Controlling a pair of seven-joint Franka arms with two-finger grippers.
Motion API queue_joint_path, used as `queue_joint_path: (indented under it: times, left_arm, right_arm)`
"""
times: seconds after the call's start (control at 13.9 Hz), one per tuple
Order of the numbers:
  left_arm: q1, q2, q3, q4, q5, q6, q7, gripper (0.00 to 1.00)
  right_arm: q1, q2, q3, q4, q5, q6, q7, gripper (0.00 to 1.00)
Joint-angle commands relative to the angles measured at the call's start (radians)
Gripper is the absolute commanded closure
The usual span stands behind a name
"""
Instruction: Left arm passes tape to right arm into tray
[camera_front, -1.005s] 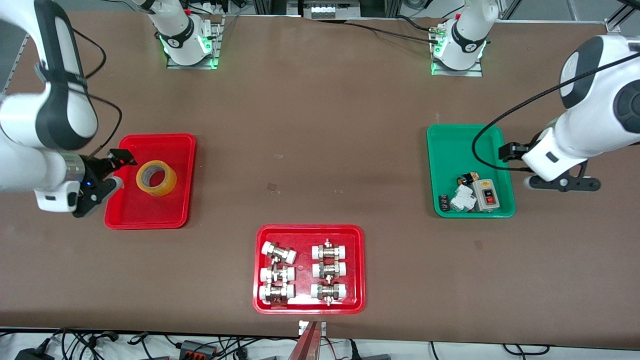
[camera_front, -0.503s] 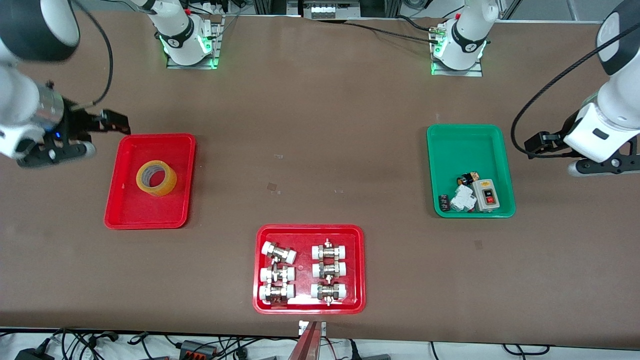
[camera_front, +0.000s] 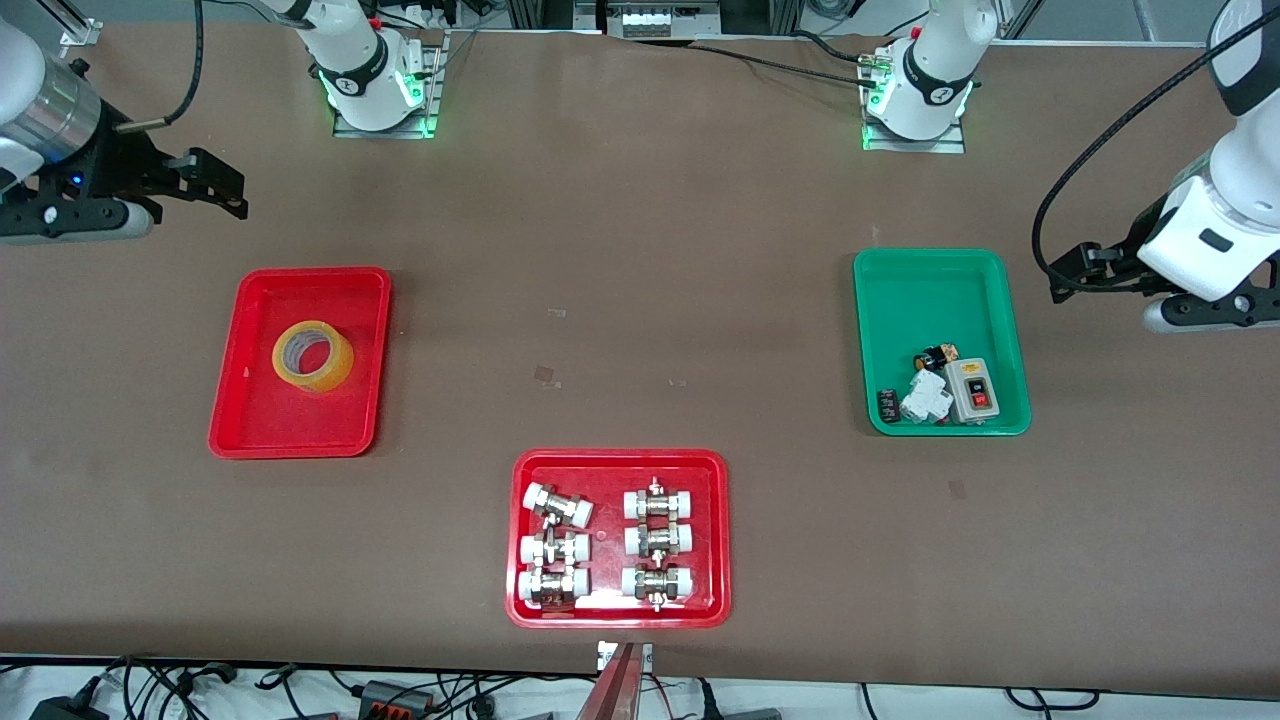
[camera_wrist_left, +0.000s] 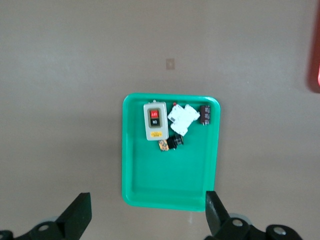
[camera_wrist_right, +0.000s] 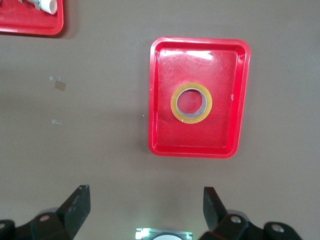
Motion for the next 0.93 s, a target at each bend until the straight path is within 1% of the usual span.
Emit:
queue_joint_path:
  times: [0.0, 0.14, 0.22, 0.29, 0.36, 0.43, 0.57, 0.65, 0.79, 0.86]
  left_arm:
    - [0.004, -0.011, -0.004, 0.013, -0.045, -0.05, 0.024, 0.0]
    - [0.004, -0.011, -0.002, 0.014, -0.051, -0.058, 0.024, 0.0]
    - [0.004, -0.009, -0.002, 0.026, -0.053, -0.058, 0.024, 0.0]
    - [0.003, -0.009, -0.001, 0.03, -0.051, -0.058, 0.024, 0.0]
    - [-0.002, -0.008, -0.001, 0.03, -0.051, -0.058, 0.024, 0.0]
    - [-0.005, -0.008, -0.002, 0.032, -0.051, -0.057, 0.024, 0.0]
    - [-0.005, -0.008, -0.016, 0.032, -0.051, -0.055, 0.024, 0.0]
    - [-0.002, -0.008, -0.017, 0.032, -0.054, -0.054, 0.026, 0.0]
    - [0.006, -0.008, -0.014, 0.032, -0.107, -0.054, 0.026, 0.0]
    - [0.006, -0.008, -0.014, 0.032, -0.109, -0.055, 0.026, 0.0]
  right_arm:
    - [-0.007, -0.032, -0.009, -0.027, -0.008, 0.024, 0.021, 0.0]
    - [-0.022, 0.002, -0.013, 0.025, -0.017, 0.004, 0.015, 0.0]
    - [-0.021, 0.001, -0.013, 0.039, -0.031, 0.01, 0.018, 0.0]
    - [-0.016, 0.001, -0.005, 0.057, -0.066, 0.013, 0.02, 0.0]
    - [-0.015, 0.004, -0.003, 0.074, -0.072, 0.015, 0.021, 0.0]
    - [-0.019, 0.008, -0.005, 0.077, -0.066, 0.019, 0.023, 0.0]
    - [-0.024, 0.008, -0.013, 0.076, -0.022, 0.004, 0.0, 0.0]
    - [-0.024, 0.008, -0.013, 0.077, -0.022, 0.004, -0.002, 0.0]
    - [-0.023, 0.008, -0.013, 0.076, -0.023, -0.017, -0.002, 0.0]
    - [-0.023, 0.008, -0.013, 0.076, -0.023, -0.022, -0.002, 0.0]
